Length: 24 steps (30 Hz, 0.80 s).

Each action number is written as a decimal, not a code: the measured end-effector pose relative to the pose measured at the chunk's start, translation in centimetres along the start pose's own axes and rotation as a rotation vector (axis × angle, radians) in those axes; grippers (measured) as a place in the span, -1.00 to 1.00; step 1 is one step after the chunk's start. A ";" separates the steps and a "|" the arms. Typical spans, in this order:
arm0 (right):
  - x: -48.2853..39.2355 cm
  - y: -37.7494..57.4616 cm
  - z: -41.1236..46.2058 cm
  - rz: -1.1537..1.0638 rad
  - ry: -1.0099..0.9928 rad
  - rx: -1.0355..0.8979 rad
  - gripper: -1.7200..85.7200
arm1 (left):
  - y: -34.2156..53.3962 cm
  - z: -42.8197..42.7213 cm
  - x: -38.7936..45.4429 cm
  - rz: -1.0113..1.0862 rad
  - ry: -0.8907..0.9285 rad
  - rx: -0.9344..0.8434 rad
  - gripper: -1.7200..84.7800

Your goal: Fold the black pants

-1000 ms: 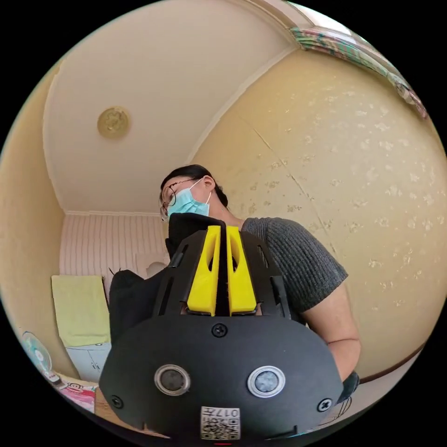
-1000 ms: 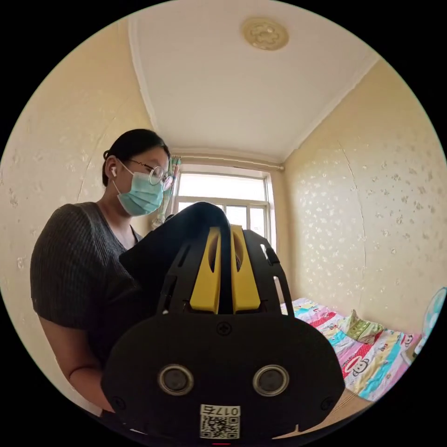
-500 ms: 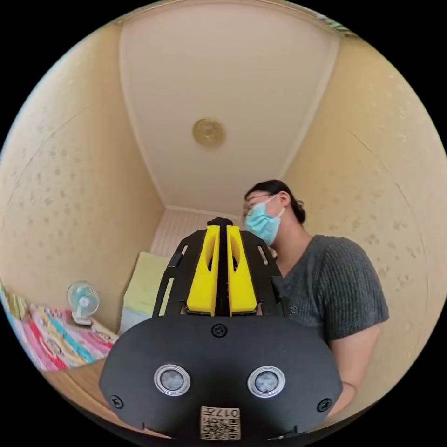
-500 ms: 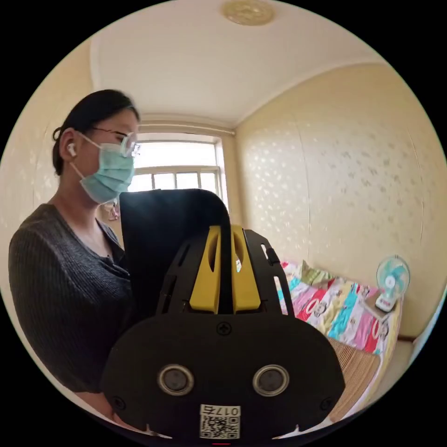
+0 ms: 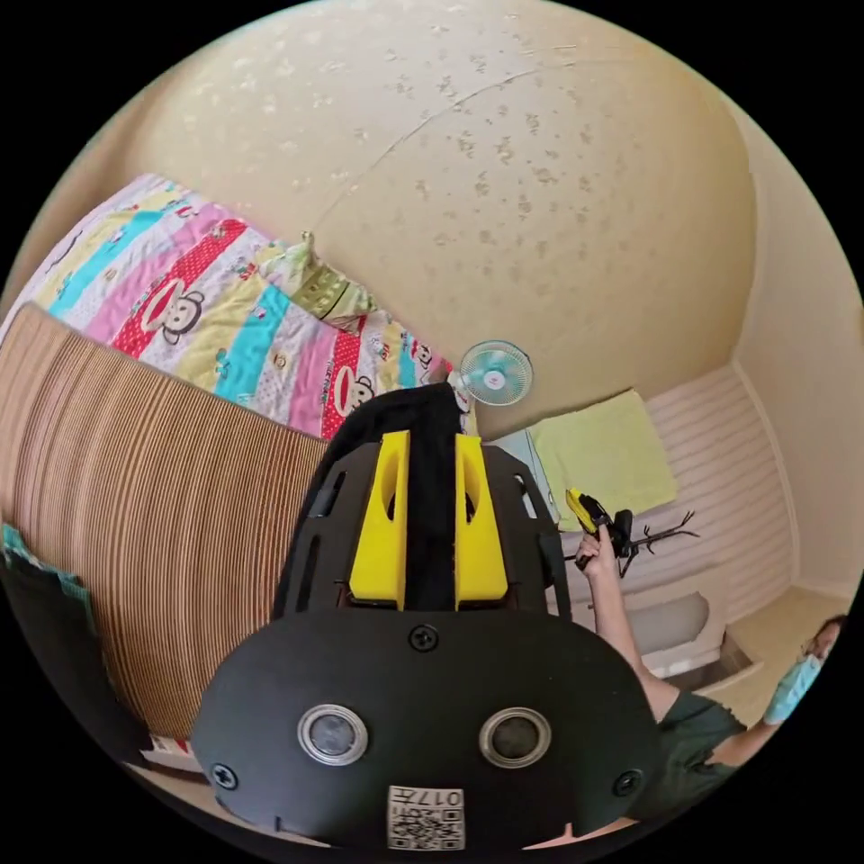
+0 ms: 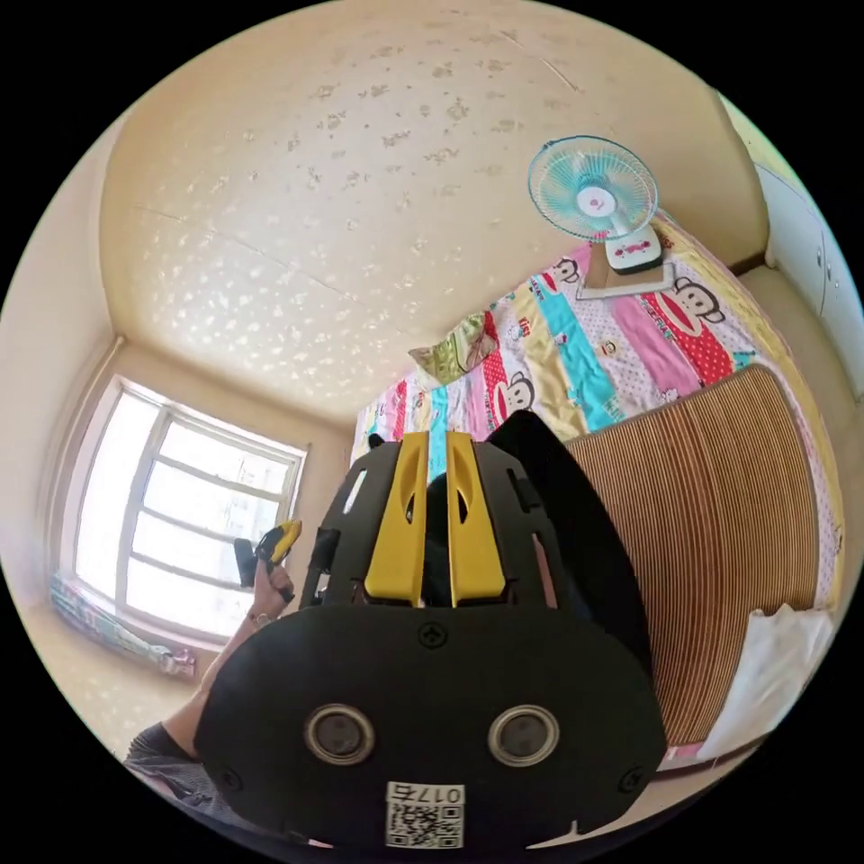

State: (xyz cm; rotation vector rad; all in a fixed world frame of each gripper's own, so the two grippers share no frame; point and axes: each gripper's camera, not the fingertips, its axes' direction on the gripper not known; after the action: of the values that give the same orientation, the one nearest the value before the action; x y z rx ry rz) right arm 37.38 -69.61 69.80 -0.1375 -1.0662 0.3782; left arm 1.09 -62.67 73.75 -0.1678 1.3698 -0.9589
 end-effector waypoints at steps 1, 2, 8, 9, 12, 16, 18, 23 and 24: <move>2.0 0.4 0.5 -0.008 0.004 -0.045 -0.88 | -0.1 0.9 -0.9 -0.002 -0.005 -0.038 -0.77; 4.1 1.5 1.1 -0.044 0.027 -0.103 -0.89 | 0.1 3.1 -2.6 0.002 -0.037 -0.131 -0.77; 21.4 14.7 3.5 0.156 0.123 -0.489 -0.91 | 10.6 14.0 -15.2 -0.054 -0.385 -0.704 -0.70; 22.9 16.4 3.2 0.184 0.098 -0.506 -0.91 | 13.3 15.5 -17.6 -0.083 -0.420 -0.812 -0.67; 28.4 24.9 0.6 0.337 0.013 -0.545 -0.93 | 20.8 18.6 -22.9 -0.137 -0.480 -1.146 -0.64; 30.8 33.0 -3.3 0.456 -0.003 -0.576 -0.94 | 26.9 18.3 -25.7 -0.128 -0.510 -1.325 -0.61; 30.5 35.0 -4.7 0.470 -0.026 -0.582 -0.95 | 28.2 16.9 -26.6 -0.133 -0.476 -1.328 -0.61; 28.0 39.6 -7.6 0.454 -0.100 -0.618 -0.95 | 26.9 12.7 -29.1 -0.171 -0.487 -1.251 -0.60; 27.6 40.2 -8.0 0.450 -0.108 -0.619 -0.95 | 26.6 11.4 -30.2 -0.198 -0.500 -1.239 -0.63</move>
State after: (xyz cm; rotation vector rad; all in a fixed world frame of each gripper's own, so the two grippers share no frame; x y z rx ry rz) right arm 46.69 -21.63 77.12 -0.9284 -1.2311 0.4496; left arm 26.72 -30.87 82.78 -1.3909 1.3004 -0.0641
